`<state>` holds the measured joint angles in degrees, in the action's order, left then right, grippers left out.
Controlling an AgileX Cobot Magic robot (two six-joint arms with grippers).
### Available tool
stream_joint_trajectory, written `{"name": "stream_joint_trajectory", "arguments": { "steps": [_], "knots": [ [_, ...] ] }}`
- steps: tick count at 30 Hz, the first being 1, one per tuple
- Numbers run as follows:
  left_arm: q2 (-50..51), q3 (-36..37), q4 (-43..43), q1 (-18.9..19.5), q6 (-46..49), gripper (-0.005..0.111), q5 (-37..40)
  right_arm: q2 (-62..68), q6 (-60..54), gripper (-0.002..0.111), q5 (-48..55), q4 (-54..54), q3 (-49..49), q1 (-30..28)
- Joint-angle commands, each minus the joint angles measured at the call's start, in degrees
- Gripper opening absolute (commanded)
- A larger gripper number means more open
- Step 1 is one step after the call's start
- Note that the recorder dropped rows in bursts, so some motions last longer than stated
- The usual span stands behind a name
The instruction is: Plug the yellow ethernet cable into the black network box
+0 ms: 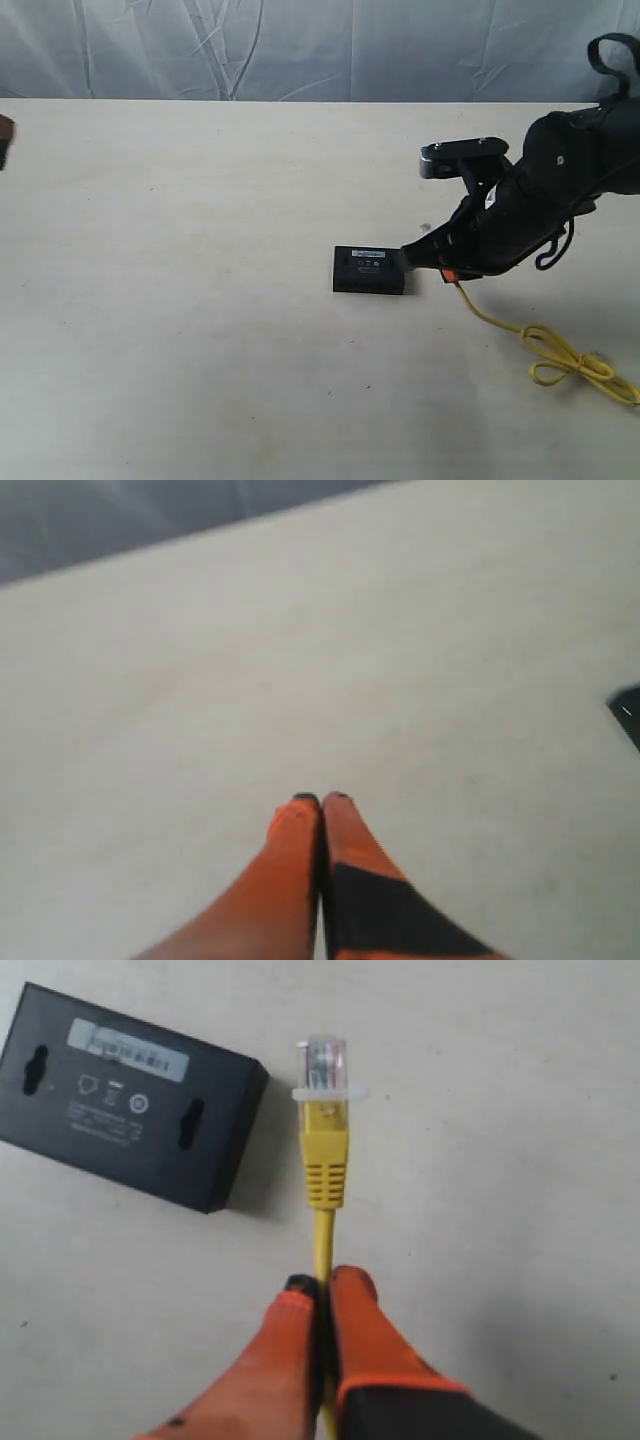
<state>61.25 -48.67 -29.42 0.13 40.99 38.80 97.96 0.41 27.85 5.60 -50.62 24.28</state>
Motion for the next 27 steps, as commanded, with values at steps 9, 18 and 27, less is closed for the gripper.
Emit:
{"name": "stream_joint_trajectory", "arguments": {
  "steps": [9, 18, 27],
  "knots": [
    [30.6, -5.5, -5.7, -14.7, 9.1, 0.0, -5.1, 10.8, -2.4, -0.001, -6.9, 1.1, -4.9, -0.2],
    [32.7, -5.5, -6.0, -17.4, 10.8, 0.0, -6.1, 16.0, -7.1, -0.001, -3.0, 1.4, -12.5, 3.2],
    [32.8, -5.5, -8.5, -17.4, 15.5, 0.0, -4.9, 16.6, -7.1, -0.001, -3.7, 2.4, -13.2, 5.4]
  ]
}}
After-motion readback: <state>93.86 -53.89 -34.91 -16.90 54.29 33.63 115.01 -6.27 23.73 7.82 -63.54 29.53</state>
